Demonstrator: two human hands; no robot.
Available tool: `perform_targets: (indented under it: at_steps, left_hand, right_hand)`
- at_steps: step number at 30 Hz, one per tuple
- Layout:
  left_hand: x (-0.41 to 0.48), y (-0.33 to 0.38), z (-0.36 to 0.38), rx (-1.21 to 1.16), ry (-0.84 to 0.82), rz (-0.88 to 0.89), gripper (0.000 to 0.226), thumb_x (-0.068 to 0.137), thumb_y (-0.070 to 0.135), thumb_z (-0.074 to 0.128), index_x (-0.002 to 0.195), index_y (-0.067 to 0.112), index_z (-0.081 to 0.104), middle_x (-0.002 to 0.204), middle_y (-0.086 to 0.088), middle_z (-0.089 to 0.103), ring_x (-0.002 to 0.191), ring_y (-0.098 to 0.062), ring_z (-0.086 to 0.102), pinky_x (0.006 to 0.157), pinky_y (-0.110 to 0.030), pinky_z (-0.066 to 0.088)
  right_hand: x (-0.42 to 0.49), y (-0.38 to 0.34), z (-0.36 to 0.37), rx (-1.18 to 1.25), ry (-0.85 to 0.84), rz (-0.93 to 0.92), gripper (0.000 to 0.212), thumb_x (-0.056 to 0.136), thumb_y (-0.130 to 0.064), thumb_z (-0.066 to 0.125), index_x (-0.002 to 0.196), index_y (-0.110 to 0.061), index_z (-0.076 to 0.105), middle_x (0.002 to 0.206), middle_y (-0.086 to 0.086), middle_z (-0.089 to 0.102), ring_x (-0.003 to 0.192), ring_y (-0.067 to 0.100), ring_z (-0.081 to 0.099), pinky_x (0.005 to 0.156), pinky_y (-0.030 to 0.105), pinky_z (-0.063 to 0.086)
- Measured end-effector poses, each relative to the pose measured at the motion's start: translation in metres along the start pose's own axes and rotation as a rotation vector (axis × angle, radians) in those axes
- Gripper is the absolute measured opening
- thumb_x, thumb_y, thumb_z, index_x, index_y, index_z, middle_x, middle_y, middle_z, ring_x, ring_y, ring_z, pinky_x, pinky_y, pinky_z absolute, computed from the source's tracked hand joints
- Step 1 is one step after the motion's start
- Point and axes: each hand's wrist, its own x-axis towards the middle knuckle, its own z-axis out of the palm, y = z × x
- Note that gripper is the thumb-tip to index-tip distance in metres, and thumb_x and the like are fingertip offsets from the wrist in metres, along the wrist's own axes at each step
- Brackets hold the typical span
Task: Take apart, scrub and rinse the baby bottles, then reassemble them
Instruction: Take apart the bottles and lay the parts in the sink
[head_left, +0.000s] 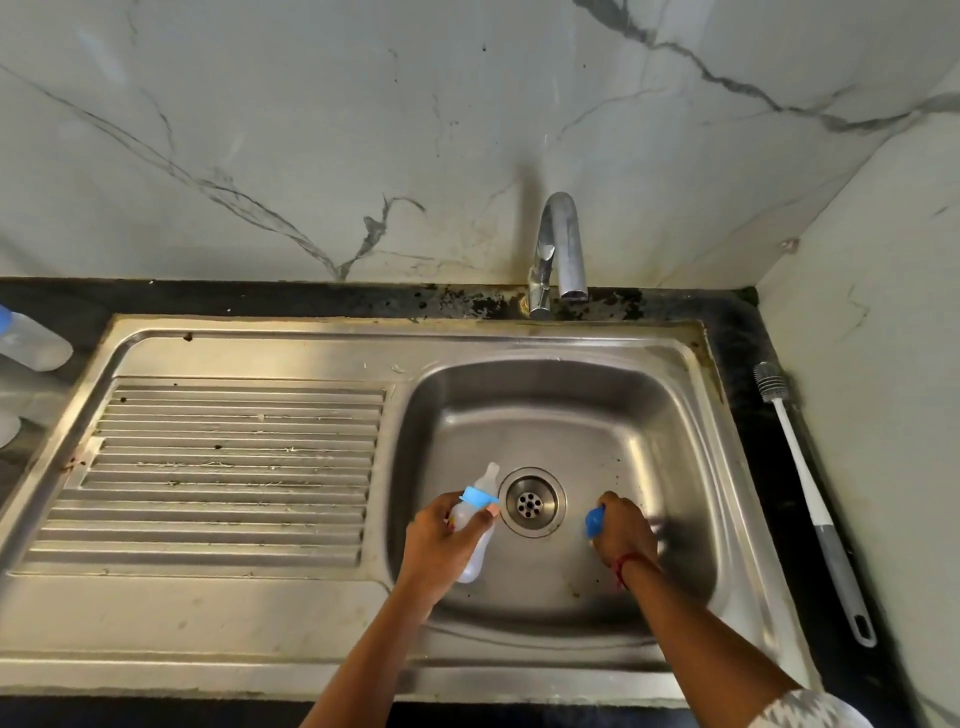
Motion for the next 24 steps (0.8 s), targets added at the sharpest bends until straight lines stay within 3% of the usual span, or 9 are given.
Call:
perform_targets:
  at_steps: [4, 8, 10, 12, 13, 15, 19, 21, 24]
  left_hand:
    - [0.001, 0.007, -0.001, 0.037, -0.016, -0.013, 0.045, 0.073, 0.045, 0.084, 0.103, 0.023, 0.058, 0.087, 0.014, 0.063, 0.076, -0.003, 0.062, 0.056, -0.005, 0.044]
    - [-0.005, 0.017, 0.0, 0.049, -0.033, 0.01, 0.055, 0.057, 0.036, 0.095, 0.093, 0.021, 0.056, 0.087, 0.009, 0.064, 0.072, -0.004, 0.061, 0.056, -0.009, 0.046]
    - [-0.007, 0.022, 0.003, 0.063, -0.019, 0.04, 0.056, 0.055, 0.03, 0.095, 0.093, 0.019, 0.055, 0.085, 0.009, 0.064, 0.071, -0.003, 0.059, 0.056, -0.01, 0.045]
    - [-0.011, 0.03, 0.004, 0.082, 0.012, 0.065, 0.054, 0.056, 0.027, 0.092, 0.091, 0.018, 0.053, 0.085, 0.009, 0.064, 0.071, -0.004, 0.06, 0.056, -0.011, 0.044]
    - [-0.012, 0.034, 0.005, 0.093, 0.028, 0.083, 0.052, 0.056, 0.026, 0.09, 0.09, 0.018, 0.052, 0.084, 0.007, 0.064, 0.071, -0.005, 0.06, 0.056, -0.013, 0.045]
    - [-0.016, 0.039, 0.008, 0.118, 0.061, 0.137, 0.051, 0.055, 0.027, 0.088, 0.088, 0.017, 0.05, 0.083, 0.005, 0.063, 0.071, -0.009, 0.06, 0.058, -0.02, 0.045]
    - [-0.027, 0.04, 0.011, 0.136, 0.129, 0.264, 0.053, 0.051, 0.034, 0.087, 0.084, 0.017, 0.049, 0.08, 0.002, 0.06, 0.072, -0.015, 0.058, 0.062, -0.03, 0.046]
    - [-0.032, 0.039, 0.009, 0.158, 0.144, 0.318, 0.05, 0.052, 0.031, 0.085, 0.082, 0.018, 0.049, 0.078, 0.003, 0.058, 0.073, -0.013, 0.057, 0.063, -0.03, 0.045]
    - [-0.036, 0.042, 0.006, 0.142, 0.14, 0.324, 0.049, 0.05, 0.033, 0.086, 0.082, 0.018, 0.051, 0.077, 0.005, 0.06, 0.072, -0.013, 0.058, 0.063, -0.029, 0.047]
  right_hand:
    - [-0.008, -0.005, -0.006, -0.021, -0.044, 0.065, 0.045, 0.087, -0.009, 0.063, 0.129, -0.012, 0.046, 0.125, 0.013, 0.055, 0.113, 0.031, 0.057, 0.088, 0.04, 0.052]
    - [-0.027, -0.039, -0.033, 0.118, 0.117, 0.034, 0.049, 0.083, -0.018, 0.066, 0.13, -0.018, 0.052, 0.129, 0.007, 0.051, 0.12, 0.029, 0.049, 0.092, 0.037, 0.046]
    - [-0.042, -0.062, -0.05, 0.392, 0.164, -0.022, 0.032, 0.084, -0.024, 0.068, 0.115, -0.017, 0.061, 0.109, 0.003, 0.062, 0.105, 0.026, 0.059, 0.082, 0.032, 0.047]
    - [-0.06, -0.084, -0.068, 0.802, -0.017, -0.002, 0.019, 0.09, -0.031, 0.064, 0.091, -0.012, 0.065, 0.077, 0.005, 0.067, 0.076, 0.024, 0.064, 0.06, 0.026, 0.044]
    - [-0.069, -0.093, -0.075, 0.919, -0.127, -0.006, 0.03, 0.092, -0.039, 0.062, 0.083, -0.011, 0.063, 0.068, 0.007, 0.064, 0.064, 0.023, 0.06, 0.051, 0.023, 0.04]
    - [-0.082, -0.105, -0.081, 0.932, -0.226, -0.082, 0.047, 0.089, -0.055, 0.062, 0.077, -0.009, 0.061, 0.061, 0.01, 0.058, 0.054, 0.021, 0.052, 0.042, 0.021, 0.035]
    - [-0.091, -0.115, -0.08, 0.895, -0.122, -0.098, 0.058, 0.076, -0.062, 0.073, 0.073, -0.005, 0.063, 0.062, 0.009, 0.062, 0.057, 0.018, 0.06, 0.048, 0.024, 0.049]
    - [-0.092, -0.115, -0.08, 0.918, -0.155, -0.1, 0.053, 0.074, -0.06, 0.076, 0.066, -0.01, 0.058, 0.058, 0.005, 0.058, 0.055, 0.018, 0.056, 0.047, 0.026, 0.047]
    - [-0.094, -0.112, -0.08, 0.954, -0.179, -0.141, 0.059, 0.072, -0.056, 0.08, 0.073, 0.0, 0.062, 0.069, 0.021, 0.065, 0.061, 0.026, 0.062, 0.056, 0.044, 0.056]
